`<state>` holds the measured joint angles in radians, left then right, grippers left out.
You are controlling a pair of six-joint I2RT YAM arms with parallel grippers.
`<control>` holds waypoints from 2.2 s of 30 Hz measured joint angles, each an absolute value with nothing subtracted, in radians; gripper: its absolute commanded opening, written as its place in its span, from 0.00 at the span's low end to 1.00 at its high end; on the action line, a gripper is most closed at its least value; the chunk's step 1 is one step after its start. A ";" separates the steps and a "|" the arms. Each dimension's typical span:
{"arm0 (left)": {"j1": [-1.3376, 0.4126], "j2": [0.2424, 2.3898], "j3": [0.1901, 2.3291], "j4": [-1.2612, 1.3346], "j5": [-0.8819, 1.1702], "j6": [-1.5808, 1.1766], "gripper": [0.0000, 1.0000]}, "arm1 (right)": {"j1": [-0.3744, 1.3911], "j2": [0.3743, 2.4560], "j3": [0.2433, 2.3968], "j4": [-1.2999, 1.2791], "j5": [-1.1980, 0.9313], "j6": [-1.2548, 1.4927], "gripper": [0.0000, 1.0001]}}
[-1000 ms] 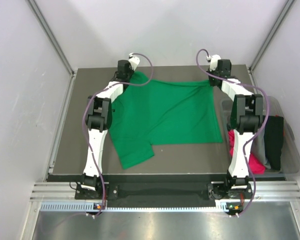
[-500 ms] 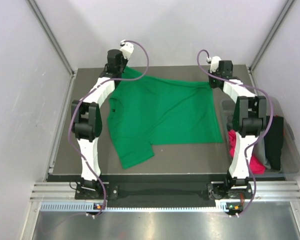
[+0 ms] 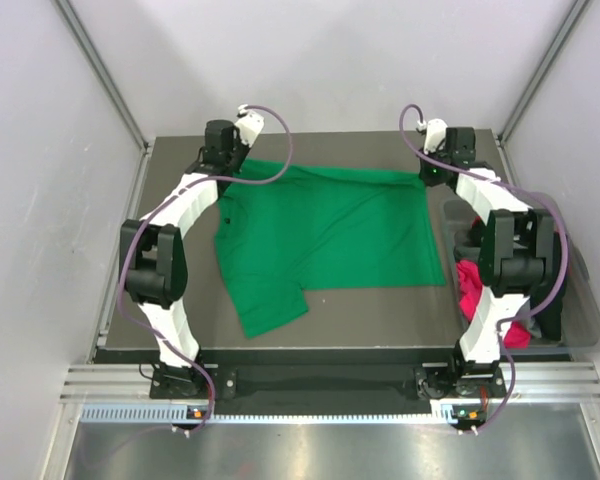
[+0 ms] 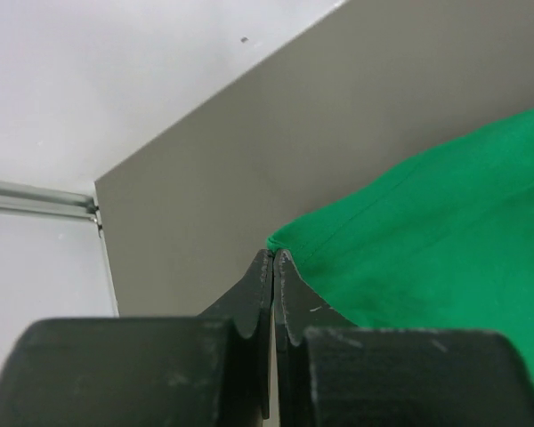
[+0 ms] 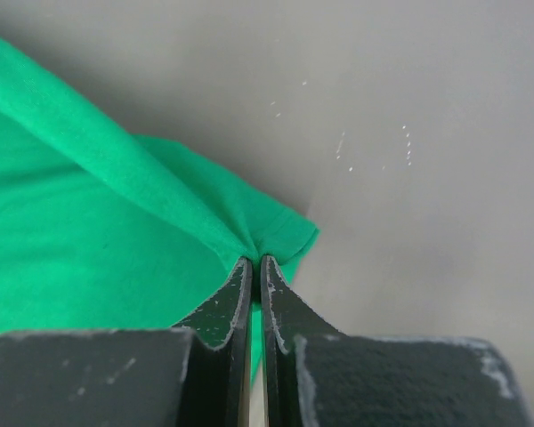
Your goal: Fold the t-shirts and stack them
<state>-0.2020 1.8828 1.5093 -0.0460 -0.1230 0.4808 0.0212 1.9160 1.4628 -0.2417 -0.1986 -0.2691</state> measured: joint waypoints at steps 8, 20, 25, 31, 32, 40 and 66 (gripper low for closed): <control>-0.202 1.763 1.416 -0.147 -0.075 0.470 0.00 | 0.021 1.854 1.418 -0.288 -0.232 -0.284 0.00; -0.202 1.655 1.260 -0.250 -0.010 0.467 0.00 | 0.021 1.824 1.388 -0.377 -0.236 -0.306 0.00; -0.202 1.642 1.222 -0.288 0.004 0.467 0.00 | 0.021 1.823 1.388 -0.413 -0.236 -0.313 0.00; -0.202 1.610 1.218 -0.320 0.011 0.468 0.00 | 0.021 1.817 1.382 -0.427 -0.230 -0.321 0.00; -0.202 1.604 1.217 -0.320 0.010 0.470 0.00 | 0.021 1.815 1.378 -0.430 -0.229 -0.322 0.00; -0.202 1.584 1.162 -0.319 0.007 0.490 0.00 | 0.021 1.800 1.355 -0.443 -0.221 -0.333 0.00; -0.202 1.575 1.006 -0.292 -0.071 0.508 0.21 | 0.021 1.776 1.350 -0.466 -0.241 -0.337 0.00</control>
